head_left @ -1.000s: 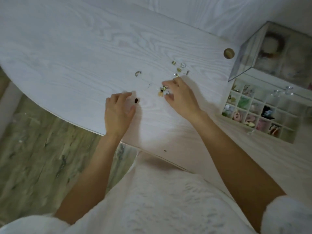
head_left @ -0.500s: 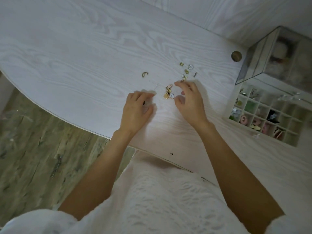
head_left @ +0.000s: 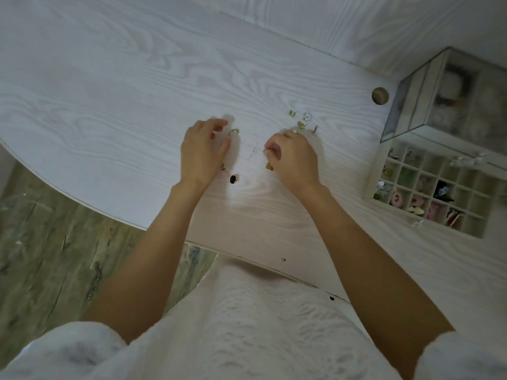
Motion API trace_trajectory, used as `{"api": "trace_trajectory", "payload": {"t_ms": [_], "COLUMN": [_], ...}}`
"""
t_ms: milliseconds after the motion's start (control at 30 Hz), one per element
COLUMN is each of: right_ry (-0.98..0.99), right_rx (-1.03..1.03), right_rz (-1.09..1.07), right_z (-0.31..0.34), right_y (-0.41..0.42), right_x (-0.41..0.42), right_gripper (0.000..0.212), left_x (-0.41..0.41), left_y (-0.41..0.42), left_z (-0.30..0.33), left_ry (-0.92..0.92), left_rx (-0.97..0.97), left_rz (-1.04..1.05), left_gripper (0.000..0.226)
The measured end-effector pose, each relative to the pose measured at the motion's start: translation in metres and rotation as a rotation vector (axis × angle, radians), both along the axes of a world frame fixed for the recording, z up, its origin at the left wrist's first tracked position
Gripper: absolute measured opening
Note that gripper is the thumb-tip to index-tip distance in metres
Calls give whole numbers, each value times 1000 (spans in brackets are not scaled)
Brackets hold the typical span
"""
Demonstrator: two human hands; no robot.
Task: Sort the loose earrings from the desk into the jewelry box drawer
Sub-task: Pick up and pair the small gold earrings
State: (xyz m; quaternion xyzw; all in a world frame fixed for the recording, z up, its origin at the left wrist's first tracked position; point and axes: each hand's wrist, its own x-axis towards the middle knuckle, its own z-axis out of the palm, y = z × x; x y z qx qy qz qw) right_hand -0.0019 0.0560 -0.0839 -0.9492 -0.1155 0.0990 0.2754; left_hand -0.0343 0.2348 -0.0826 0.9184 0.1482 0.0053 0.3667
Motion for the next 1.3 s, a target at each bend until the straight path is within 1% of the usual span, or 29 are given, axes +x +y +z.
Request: {"api": "trace_trajectory", "payload": {"t_ms": [67, 167, 367, 433, 567, 733, 867, 1033, 1200, 1300], "right_ry": [-7, 1, 42, 55, 42, 77, 97, 12, -111, -157], "right_rx": [-13, -18, 81, 82, 58, 79, 120, 87, -62, -77], "right_rz": [-23, -42, -22, -17, -50, -33, -12, -26, 15, 38], "right_z": [1, 4, 8, 6, 3, 9, 17, 14, 14, 16], "right_y": [3, 10, 11, 15, 30, 33, 25, 16, 15, 20], "right_x": [2, 5, 7, 5, 5, 8, 8, 6, 8, 10], "right_gripper": [9, 11, 23, 28, 29, 39, 43, 45, 39, 33], "left_x": [12, 20, 22, 23, 22, 21, 19, 20, 20, 20], "left_y": [-2, -5, -4, -6, -15, -23, -21, -20, -21, -21], "left_z": [-4, -8, -7, -5, -3, 2, 0, 0, -1, -2], "left_ry": [34, 36, 40, 44, 38, 65, 63, 61, 38, 27], "left_rx": [27, 46, 33, 34, 33, -60, -23, -39, -35, -34], "left_rz": [-50, -92, -117, -120, -165, -161, -192, -191, -200, -210], "left_gripper": [27, 25, 29, 27, 19, 24, 28, 26, 21, 19]}}
